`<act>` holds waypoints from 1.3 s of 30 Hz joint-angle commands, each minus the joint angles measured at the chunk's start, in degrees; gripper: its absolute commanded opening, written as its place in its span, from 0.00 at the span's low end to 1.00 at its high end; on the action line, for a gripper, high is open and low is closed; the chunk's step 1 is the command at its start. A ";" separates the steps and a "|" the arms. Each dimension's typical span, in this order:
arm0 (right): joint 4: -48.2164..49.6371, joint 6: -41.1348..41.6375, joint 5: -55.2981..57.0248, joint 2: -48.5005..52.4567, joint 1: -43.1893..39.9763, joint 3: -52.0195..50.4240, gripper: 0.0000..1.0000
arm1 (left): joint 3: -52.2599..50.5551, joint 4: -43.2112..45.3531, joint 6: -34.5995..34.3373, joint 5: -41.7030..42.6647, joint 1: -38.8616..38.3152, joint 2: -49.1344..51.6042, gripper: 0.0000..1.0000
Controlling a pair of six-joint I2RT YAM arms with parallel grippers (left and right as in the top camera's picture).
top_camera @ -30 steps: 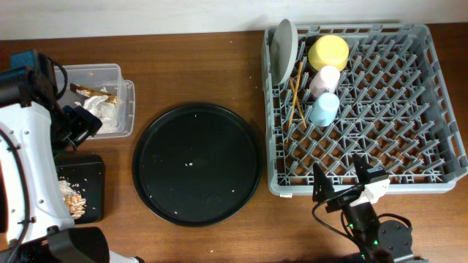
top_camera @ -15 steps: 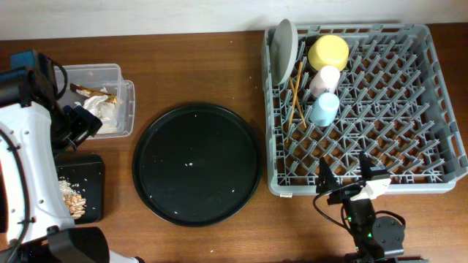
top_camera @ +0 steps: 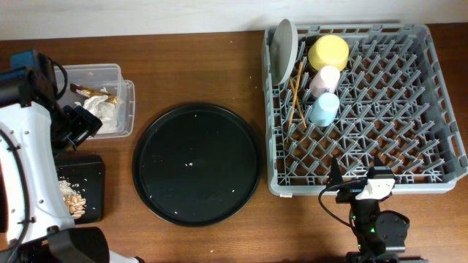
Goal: Sort waste into correct bins and load items into the dishwasher rack
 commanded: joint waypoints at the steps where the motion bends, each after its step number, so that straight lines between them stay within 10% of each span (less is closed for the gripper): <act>1: 0.00 -0.42 0.52 -0.61 -0.50 -1.11 0.98 | 0.57 -0.04 0.02 -0.46 0.20 -0.92 0.99; 28: 0.00 -0.42 0.52 -0.61 -0.50 -1.11 0.98 | -0.59 -0.48 0.39 -5.84 0.13 -4.94 0.99; 39: 0.00 -0.42 0.55 -0.61 -0.50 -1.11 0.99 | -42.75 34.45 12.13 -5.53 -17.16 -32.04 0.99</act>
